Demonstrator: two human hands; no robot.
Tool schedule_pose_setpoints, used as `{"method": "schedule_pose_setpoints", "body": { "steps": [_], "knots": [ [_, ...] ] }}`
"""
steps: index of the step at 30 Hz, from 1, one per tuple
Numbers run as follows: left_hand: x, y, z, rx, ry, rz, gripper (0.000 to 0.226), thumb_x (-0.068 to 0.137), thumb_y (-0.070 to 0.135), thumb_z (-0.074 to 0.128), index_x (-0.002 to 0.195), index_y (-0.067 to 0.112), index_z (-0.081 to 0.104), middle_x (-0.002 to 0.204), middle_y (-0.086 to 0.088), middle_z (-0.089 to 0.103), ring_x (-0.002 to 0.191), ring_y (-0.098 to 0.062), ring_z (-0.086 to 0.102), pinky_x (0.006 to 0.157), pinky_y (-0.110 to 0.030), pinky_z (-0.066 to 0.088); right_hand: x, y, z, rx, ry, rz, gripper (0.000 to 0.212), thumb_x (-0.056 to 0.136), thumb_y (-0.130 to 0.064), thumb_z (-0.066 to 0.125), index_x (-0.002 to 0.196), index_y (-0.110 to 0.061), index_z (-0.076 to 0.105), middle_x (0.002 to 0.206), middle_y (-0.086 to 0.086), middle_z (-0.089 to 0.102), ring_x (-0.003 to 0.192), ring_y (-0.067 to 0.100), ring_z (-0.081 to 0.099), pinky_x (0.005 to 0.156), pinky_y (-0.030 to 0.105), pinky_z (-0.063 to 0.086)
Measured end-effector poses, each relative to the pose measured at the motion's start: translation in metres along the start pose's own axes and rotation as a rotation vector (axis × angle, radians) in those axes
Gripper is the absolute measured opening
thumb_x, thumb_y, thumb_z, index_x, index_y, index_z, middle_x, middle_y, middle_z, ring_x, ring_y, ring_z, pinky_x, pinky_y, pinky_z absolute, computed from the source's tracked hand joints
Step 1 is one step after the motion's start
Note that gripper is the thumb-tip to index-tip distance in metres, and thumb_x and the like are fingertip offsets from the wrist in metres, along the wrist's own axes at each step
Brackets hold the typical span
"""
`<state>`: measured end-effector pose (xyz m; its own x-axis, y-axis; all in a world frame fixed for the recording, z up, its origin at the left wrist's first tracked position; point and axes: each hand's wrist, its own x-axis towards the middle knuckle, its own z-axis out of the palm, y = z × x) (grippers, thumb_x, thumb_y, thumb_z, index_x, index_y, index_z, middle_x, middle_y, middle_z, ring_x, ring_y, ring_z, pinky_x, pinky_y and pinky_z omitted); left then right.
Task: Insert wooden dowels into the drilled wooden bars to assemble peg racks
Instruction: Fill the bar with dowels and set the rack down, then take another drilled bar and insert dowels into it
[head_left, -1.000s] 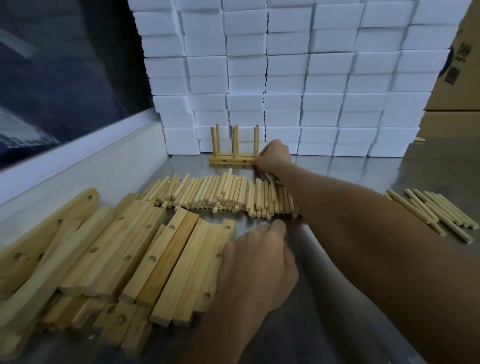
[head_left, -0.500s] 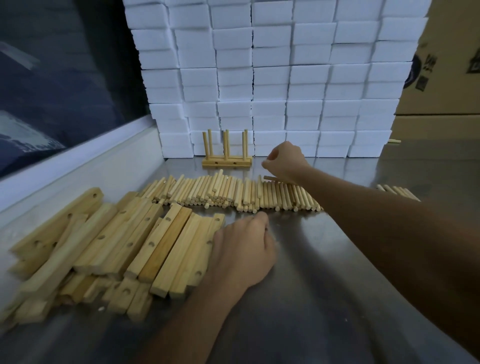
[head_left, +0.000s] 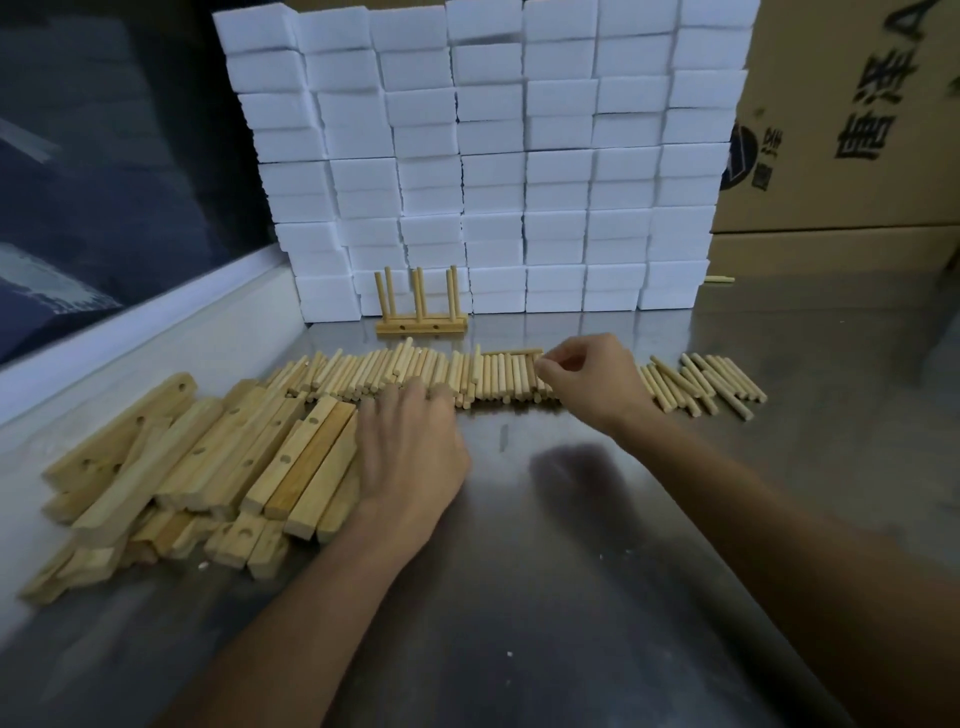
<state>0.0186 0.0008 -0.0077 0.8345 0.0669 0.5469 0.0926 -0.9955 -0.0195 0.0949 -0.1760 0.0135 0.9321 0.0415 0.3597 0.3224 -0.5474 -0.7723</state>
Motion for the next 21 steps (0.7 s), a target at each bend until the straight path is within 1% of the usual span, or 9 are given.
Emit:
{"method": "schedule_pose_setpoints", "body": {
  "steps": [3, 5, 8, 12, 14, 16, 18, 19, 21],
  "knots": [
    [0.002, -0.011, -0.003, 0.124, -0.109, -0.146, 0.03, 0.091, 0.03, 0.055, 0.116, 0.015, 0.06, 0.117, -0.007, 0.06, 0.109, -0.027, 0.054, 0.091, -0.041, 0.04, -0.014, 0.009, 0.001, 0.078, 0.048, 0.049, 0.01, 0.091, -0.022, 0.066, 0.089, -0.018, 0.075, 0.081, -0.006, 0.071, 0.079, 0.007, 0.066, 0.071, 0.023, 0.052],
    [0.003, -0.016, -0.004, 0.136, -0.169, -0.203, 0.026, 0.092, 0.032, 0.055, 0.109, 0.015, 0.063, 0.118, -0.008, 0.06, 0.111, -0.027, 0.053, 0.091, -0.042, 0.04, -0.02, 0.017, 0.005, 0.096, 0.068, 0.067, 0.009, 0.092, -0.021, 0.066, 0.091, -0.019, 0.074, 0.082, -0.009, 0.07, 0.079, 0.005, 0.065, 0.071, 0.02, 0.051],
    [0.003, -0.018, -0.005, 0.126, -0.192, -0.203, 0.012, 0.091, 0.027, 0.058, 0.095, 0.017, 0.063, 0.112, -0.007, 0.061, 0.107, -0.027, 0.054, 0.09, -0.041, 0.04, -0.026, 0.026, 0.009, 0.106, 0.089, 0.079, 0.008, 0.093, -0.021, 0.065, 0.093, -0.02, 0.073, 0.082, -0.011, 0.069, 0.078, 0.004, 0.064, 0.07, 0.017, 0.051],
    [0.004, -0.016, -0.004, 0.117, -0.166, -0.18, 0.003, 0.091, 0.02, 0.058, 0.09, 0.019, 0.061, 0.107, -0.006, 0.062, 0.105, -0.027, 0.055, 0.088, -0.04, 0.04, -0.024, 0.028, 0.012, 0.083, 0.085, 0.073, 0.008, 0.093, -0.021, 0.065, 0.09, -0.02, 0.072, 0.08, -0.009, 0.068, 0.076, 0.004, 0.064, 0.064, 0.014, 0.046],
    [0.003, -0.014, -0.002, 0.119, -0.152, -0.152, 0.004, 0.092, 0.018, 0.057, 0.091, 0.018, 0.061, 0.105, -0.006, 0.064, 0.105, -0.027, 0.056, 0.087, -0.039, 0.04, -0.023, 0.028, 0.013, 0.059, 0.064, 0.075, 0.007, 0.093, -0.022, 0.065, 0.089, -0.022, 0.071, 0.08, -0.01, 0.068, 0.076, 0.004, 0.064, 0.063, 0.014, 0.046],
    [0.003, -0.012, -0.002, 0.147, -0.15, -0.162, 0.008, 0.093, 0.022, 0.057, 0.094, 0.018, 0.063, 0.108, -0.007, 0.063, 0.106, -0.028, 0.056, 0.087, -0.039, 0.04, -0.024, 0.029, 0.013, 0.044, 0.057, 0.075, 0.008, 0.094, -0.023, 0.065, 0.087, -0.024, 0.069, 0.08, -0.009, 0.068, 0.074, 0.006, 0.065, 0.063, 0.017, 0.048],
    [0.003, -0.013, -0.002, 0.166, -0.156, -0.188, 0.008, 0.092, 0.027, 0.057, 0.092, 0.02, 0.063, 0.111, -0.008, 0.062, 0.107, -0.028, 0.054, 0.088, -0.04, 0.039, -0.023, 0.029, 0.012, 0.048, 0.052, 0.08, 0.008, 0.094, -0.024, 0.065, 0.087, -0.023, 0.068, 0.08, -0.007, 0.068, 0.069, 0.01, 0.065, 0.063, 0.022, 0.052],
    [0.003, -0.014, -0.002, 0.161, -0.154, -0.191, 0.006, 0.091, 0.026, 0.057, 0.087, 0.022, 0.059, 0.11, -0.007, 0.061, 0.107, -0.028, 0.053, 0.088, -0.04, 0.039, -0.023, 0.029, 0.012, 0.051, 0.047, 0.083, 0.008, 0.094, -0.024, 0.065, 0.087, -0.023, 0.068, 0.08, -0.006, 0.069, 0.065, 0.011, 0.065, 0.063, 0.025, 0.054],
    [0.002, -0.014, -0.003, 0.134, -0.147, -0.182, 0.015, 0.09, 0.025, 0.058, 0.079, 0.022, 0.048, 0.109, -0.007, 0.061, 0.106, -0.027, 0.053, 0.088, -0.04, 0.038, -0.023, 0.028, 0.013, 0.053, 0.04, 0.085, 0.009, 0.094, -0.024, 0.065, 0.086, -0.023, 0.068, 0.08, -0.004, 0.069, 0.063, 0.013, 0.064, 0.063, 0.029, 0.056]
  ]
}}
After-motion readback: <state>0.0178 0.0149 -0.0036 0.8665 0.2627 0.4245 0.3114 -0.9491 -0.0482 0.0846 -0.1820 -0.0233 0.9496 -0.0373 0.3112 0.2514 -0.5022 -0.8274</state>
